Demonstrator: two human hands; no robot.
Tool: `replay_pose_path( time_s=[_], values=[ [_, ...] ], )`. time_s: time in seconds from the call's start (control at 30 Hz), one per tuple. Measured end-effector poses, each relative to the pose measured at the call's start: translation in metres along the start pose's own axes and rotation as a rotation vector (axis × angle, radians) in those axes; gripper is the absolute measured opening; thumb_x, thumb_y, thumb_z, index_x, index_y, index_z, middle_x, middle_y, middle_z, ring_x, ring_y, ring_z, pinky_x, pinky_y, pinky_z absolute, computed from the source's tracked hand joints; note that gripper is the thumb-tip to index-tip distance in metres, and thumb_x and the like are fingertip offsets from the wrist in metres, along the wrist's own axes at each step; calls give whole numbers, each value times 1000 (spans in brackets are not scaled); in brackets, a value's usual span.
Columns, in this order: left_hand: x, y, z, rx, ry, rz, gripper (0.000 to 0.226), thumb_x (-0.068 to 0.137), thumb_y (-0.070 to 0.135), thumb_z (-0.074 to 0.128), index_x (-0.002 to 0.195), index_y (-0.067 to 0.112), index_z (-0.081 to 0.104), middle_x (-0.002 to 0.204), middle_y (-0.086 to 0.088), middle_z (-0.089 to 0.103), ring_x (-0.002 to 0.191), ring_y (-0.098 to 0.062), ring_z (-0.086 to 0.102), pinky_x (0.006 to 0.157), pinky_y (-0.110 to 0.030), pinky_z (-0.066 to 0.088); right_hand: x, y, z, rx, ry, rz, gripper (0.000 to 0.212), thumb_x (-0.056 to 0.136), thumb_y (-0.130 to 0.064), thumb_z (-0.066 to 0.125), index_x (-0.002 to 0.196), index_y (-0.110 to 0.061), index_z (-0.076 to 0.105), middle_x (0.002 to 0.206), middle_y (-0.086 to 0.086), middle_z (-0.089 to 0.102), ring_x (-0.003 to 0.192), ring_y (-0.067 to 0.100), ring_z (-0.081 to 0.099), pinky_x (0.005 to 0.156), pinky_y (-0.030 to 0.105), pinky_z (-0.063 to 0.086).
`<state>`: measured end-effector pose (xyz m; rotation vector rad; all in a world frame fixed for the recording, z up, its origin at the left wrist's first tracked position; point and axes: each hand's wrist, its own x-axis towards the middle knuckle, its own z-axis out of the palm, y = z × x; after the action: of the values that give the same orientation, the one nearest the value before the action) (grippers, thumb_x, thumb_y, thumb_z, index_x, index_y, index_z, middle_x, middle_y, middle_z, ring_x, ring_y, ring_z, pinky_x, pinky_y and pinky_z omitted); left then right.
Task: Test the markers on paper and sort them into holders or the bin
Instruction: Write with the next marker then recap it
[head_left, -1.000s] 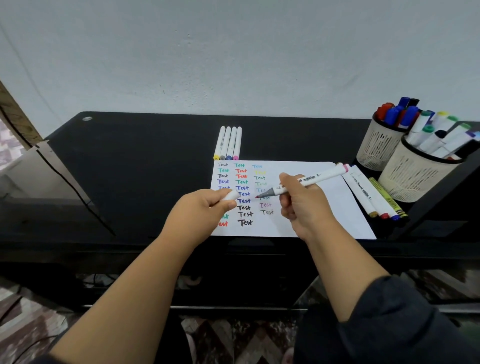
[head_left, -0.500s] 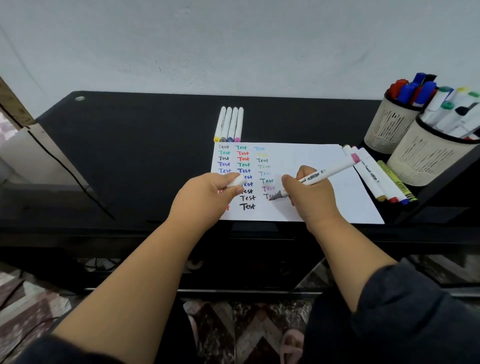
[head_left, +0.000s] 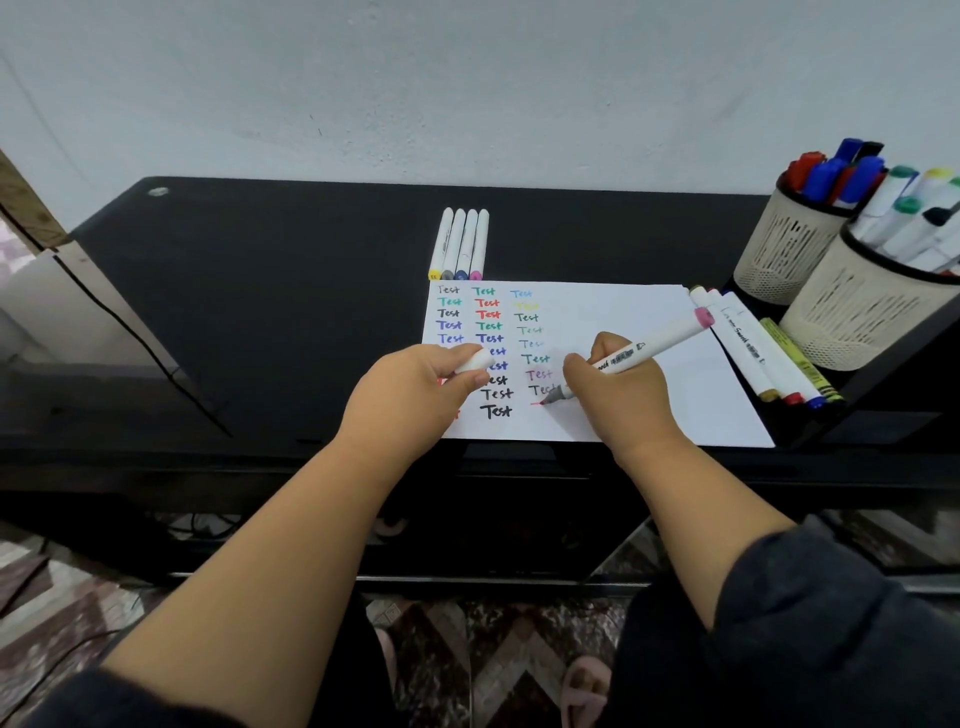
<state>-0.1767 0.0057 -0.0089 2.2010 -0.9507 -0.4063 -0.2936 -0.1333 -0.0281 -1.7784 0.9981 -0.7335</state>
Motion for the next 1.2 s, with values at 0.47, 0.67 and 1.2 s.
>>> replay_pose_path(
  time_s=[0.47,0.67,1.2],
  values=[
    [1,-1,2,12,3,16,36,91,42,55,127,36,56,130,14,56,116,-6,50,86,-23,40,-3,-1,-2,11,-3,-6,41,87,-9,55,59,-16,26,55,1,33,38,2,36,39,13,25],
    [2,-2,3,16,3,21,38,92,41,55,129,35,55,130,12,57,115,-8,52,86,-23,40,-4,-2,-1,6,18,-19,40,86,-7,54,60,-16,24,56,1,28,38,4,32,39,14,24],
    [0,-1,3,17,7,33,35,91,42,55,126,38,57,127,14,58,110,-7,55,86,-25,43,-5,0,-4,50,16,2,40,83,-1,48,60,-18,21,57,-1,21,42,7,25,38,13,19]
  ],
)
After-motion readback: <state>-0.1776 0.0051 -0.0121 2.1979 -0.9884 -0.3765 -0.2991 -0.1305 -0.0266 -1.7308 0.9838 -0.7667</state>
